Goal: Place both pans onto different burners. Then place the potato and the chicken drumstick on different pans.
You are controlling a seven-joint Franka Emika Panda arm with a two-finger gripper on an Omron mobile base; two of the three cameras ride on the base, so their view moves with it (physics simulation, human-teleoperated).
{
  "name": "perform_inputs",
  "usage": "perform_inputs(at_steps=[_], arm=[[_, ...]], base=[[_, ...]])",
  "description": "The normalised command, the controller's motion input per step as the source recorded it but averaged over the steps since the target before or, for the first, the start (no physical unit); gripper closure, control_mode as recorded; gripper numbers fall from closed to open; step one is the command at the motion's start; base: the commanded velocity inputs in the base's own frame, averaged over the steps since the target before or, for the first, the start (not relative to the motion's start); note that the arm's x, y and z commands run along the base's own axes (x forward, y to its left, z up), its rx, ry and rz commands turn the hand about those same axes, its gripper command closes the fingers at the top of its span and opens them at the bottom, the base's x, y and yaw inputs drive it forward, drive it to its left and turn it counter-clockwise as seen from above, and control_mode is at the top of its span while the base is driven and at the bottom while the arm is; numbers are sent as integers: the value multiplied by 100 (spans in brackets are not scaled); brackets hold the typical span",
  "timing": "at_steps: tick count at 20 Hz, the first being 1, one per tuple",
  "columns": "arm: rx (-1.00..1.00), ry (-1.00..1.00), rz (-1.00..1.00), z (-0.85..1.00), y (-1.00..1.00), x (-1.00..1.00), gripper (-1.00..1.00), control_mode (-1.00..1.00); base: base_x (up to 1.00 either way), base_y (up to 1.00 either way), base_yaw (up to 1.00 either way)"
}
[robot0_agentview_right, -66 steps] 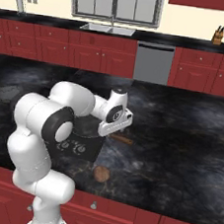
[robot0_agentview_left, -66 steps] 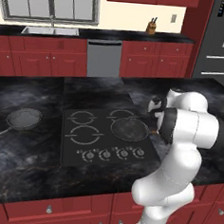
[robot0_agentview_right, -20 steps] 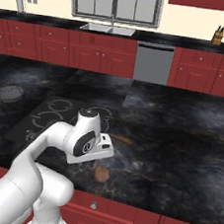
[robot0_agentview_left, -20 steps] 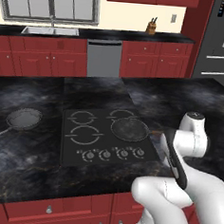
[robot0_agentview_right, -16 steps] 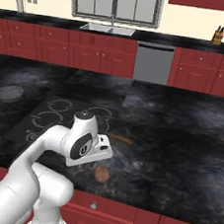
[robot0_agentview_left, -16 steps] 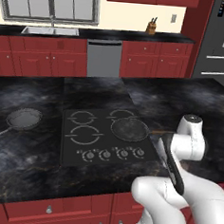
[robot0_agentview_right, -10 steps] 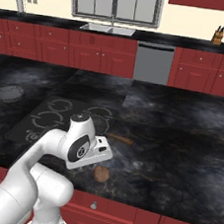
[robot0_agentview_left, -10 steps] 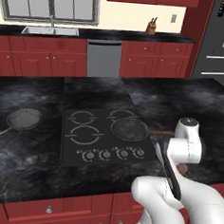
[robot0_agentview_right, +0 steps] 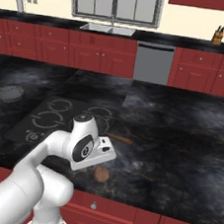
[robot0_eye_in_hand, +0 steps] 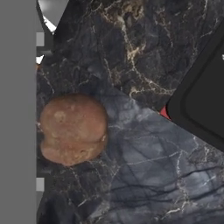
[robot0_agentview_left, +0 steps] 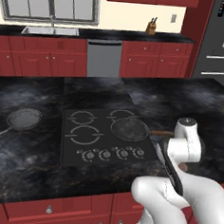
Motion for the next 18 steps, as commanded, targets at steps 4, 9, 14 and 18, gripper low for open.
perform_inputs(at_steps=[4,9,14,18], arm=[[0,0,0,-44,0,0,-100,-100],[0,0,0,-42,4,0,-100,-100],[0,0,0,-56,15,0,-100,-100],[0,0,0,-53,13,0,-100,-100]], base=[[0,0,0],[0,0,0],[0,0,0],[0,0,0]])
